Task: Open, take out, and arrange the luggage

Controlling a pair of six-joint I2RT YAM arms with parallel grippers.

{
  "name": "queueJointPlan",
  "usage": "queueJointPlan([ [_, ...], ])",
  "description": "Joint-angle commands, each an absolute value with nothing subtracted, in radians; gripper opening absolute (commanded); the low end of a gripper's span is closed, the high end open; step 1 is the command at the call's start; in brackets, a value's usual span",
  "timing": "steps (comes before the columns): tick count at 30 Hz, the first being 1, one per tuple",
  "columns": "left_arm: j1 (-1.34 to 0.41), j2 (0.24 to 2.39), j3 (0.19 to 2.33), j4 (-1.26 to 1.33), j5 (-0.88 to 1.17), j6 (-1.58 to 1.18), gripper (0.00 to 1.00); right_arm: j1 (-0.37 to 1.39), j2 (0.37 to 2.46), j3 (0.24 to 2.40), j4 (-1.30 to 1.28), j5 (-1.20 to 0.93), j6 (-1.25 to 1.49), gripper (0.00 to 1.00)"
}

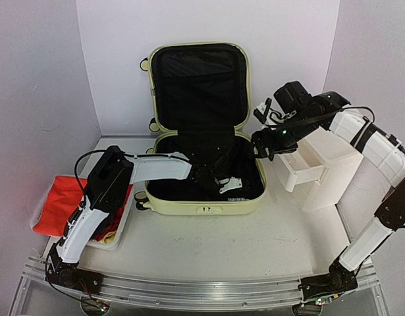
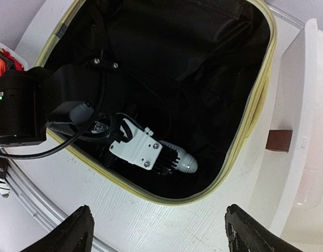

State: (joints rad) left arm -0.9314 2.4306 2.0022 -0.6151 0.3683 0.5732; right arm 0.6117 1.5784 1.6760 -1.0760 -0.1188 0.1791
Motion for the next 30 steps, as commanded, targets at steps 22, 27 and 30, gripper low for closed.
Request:
queueJointPlan([
  [22,-0.713,1.937,1.775,-0.111,0.719,-0.456,0.21,0.615,1.567,1.695,-0.531,-0.355,0.61,0.95],
  [27,-0.713,1.96,1.836,-0.077,0.755,-0.563,0.22,0.614,1.551,1.627,-0.429,-0.309,0.746,0.96],
  [30,-0.713,1.956,1.827,-0.04,0.771,-0.61,0.23,0.614,1.551,1.616,-0.422,-0.252,0.823,0.96],
])
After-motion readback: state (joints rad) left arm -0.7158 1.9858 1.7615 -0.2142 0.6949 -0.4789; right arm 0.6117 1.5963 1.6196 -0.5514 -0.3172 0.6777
